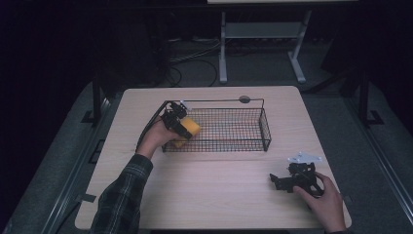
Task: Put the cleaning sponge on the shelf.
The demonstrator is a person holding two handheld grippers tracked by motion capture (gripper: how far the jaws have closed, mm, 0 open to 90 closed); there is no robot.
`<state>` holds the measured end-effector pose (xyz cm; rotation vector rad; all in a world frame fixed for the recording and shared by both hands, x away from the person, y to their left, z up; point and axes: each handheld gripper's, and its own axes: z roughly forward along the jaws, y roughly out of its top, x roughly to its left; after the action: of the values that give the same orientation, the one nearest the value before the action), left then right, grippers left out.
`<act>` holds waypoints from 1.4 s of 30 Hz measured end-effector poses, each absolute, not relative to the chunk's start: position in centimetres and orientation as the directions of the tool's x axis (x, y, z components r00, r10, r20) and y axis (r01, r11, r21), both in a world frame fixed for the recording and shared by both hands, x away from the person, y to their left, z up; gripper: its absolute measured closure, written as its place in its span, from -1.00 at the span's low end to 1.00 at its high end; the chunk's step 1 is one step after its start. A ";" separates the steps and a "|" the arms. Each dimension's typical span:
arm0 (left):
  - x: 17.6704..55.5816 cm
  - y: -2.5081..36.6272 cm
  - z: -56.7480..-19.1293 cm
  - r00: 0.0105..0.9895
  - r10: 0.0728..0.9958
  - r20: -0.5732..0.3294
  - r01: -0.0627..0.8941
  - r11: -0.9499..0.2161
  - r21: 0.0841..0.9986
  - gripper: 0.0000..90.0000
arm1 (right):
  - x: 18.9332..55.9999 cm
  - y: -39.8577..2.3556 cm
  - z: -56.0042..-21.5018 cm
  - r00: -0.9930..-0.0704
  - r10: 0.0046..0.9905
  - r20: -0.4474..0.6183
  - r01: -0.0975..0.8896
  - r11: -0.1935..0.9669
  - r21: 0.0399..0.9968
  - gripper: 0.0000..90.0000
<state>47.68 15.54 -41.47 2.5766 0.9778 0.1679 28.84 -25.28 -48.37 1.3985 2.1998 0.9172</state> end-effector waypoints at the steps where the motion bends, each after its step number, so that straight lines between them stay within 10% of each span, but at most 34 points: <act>1: 47.7 15.6 -41.5 0.750 0.661 -0.025 0.617 -0.686 0.387 -0.49 | 28.8 -25.3 -48.4 -0.435 0.900 0.030 0.655 0.294 0.697 -1.00; 42: 45.6 17.9 -36.3 0.741 0.671 -0.025 0.591 -0.634 0.499 -0.65 | 28.9 -25.3 -48.4 -0.436 0.899 0.029 0.653 0.294 0.697 -1.00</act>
<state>45.62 17.95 -36.28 2.4565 0.9567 0.2234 28.88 -25.28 -48.37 1.3962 2.2001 0.9178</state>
